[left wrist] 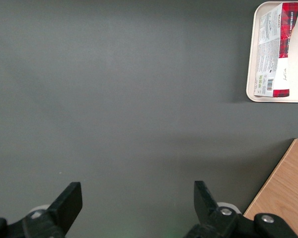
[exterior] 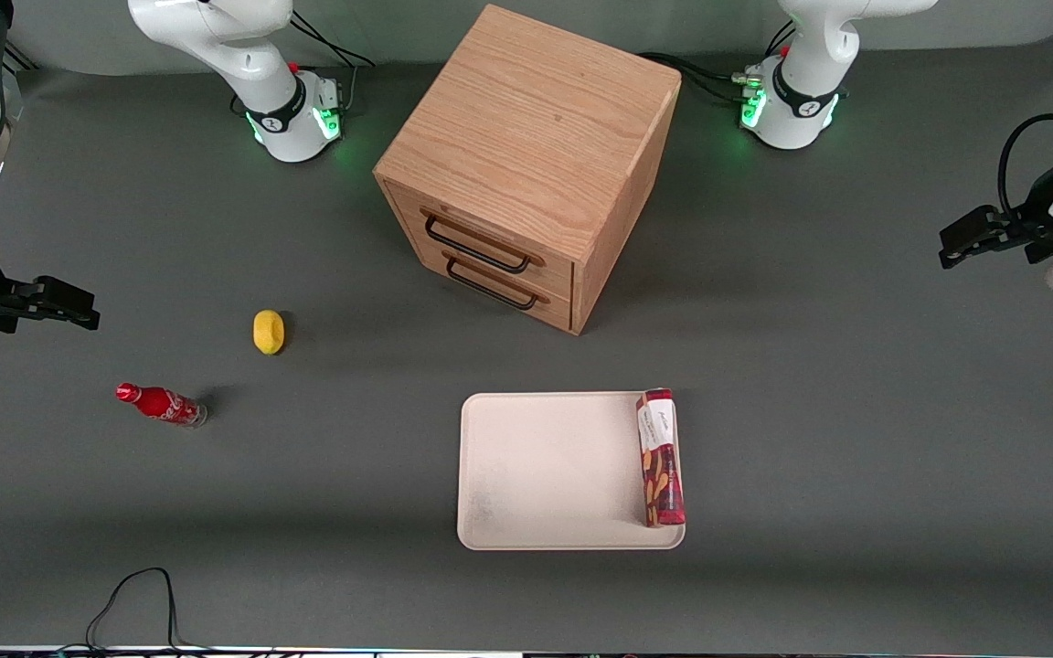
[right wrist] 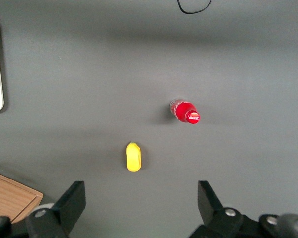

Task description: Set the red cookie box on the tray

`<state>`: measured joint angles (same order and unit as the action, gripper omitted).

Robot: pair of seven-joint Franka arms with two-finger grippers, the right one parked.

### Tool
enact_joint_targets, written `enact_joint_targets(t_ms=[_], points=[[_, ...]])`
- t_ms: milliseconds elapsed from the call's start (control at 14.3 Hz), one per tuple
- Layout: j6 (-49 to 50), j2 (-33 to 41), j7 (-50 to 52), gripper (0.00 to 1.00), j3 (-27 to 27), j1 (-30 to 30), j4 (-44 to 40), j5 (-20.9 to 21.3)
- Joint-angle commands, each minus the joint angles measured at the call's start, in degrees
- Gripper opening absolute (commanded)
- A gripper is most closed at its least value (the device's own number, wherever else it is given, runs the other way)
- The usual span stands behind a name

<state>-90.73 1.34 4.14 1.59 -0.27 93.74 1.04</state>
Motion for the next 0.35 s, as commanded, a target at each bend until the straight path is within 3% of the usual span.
enact_joint_targets(t_ms=[0, 280], points=[[1.4, 0.4, -1.4, 1.00, 0.6, 1.2, -0.8, -1.8], [2.8, 0.4, -3.9, 1.00, 0.5, 1.4, -0.8, -2.1]])
